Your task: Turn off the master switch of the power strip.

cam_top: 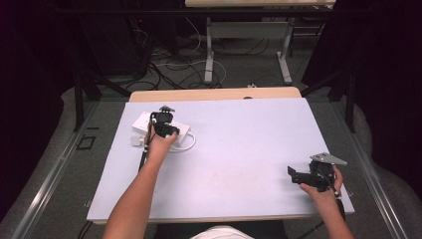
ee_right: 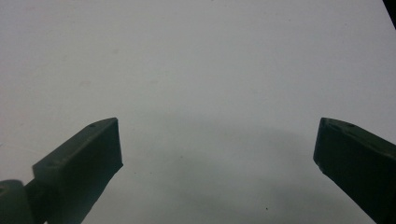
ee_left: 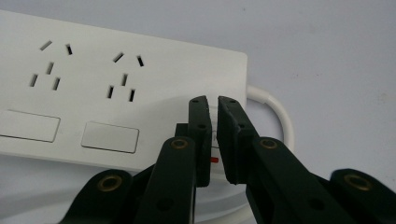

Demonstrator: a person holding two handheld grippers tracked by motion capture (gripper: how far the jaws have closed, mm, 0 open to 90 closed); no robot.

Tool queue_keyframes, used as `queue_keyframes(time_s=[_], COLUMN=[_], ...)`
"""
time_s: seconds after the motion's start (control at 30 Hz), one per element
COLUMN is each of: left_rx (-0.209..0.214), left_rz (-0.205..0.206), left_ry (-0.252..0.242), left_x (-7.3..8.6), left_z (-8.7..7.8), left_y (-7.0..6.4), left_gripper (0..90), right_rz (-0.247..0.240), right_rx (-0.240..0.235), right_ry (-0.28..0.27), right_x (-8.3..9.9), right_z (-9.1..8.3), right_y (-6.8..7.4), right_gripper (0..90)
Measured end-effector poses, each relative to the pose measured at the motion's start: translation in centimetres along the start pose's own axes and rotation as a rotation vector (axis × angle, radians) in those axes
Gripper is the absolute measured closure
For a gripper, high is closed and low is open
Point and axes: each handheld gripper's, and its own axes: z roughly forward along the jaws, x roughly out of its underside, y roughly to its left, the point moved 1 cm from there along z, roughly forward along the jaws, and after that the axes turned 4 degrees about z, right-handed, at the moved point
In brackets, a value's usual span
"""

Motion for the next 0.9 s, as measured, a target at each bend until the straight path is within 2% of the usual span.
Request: queue_keyframes(time_s=[0.53, 0.73, 0.9], left_rx=[0.022, 0.033, 0.049], left_rz=[-0.013, -0.022, -0.02], left_ry=[-0.036, -0.072, -0.08], left_x=[0.0, 0.0, 0.1], left_z=[-1.0, -1.7, -2.2], left_y=[0.1, 0.3, 0.3], left_gripper=[75.7, 71.6, 63.7], right_rz=[-0.006, -0.01, -0.014], right_rx=[-0.002, -0.002, 0.001], right_ry=[-0.006, -0.007, -0.01], right_x=[0.0, 0.0, 0.0], right_z=[-0.2, -0.3, -0.4], right_y=[0.3, 0.2, 0.1], right_gripper=[0.6, 0.6, 0.7])
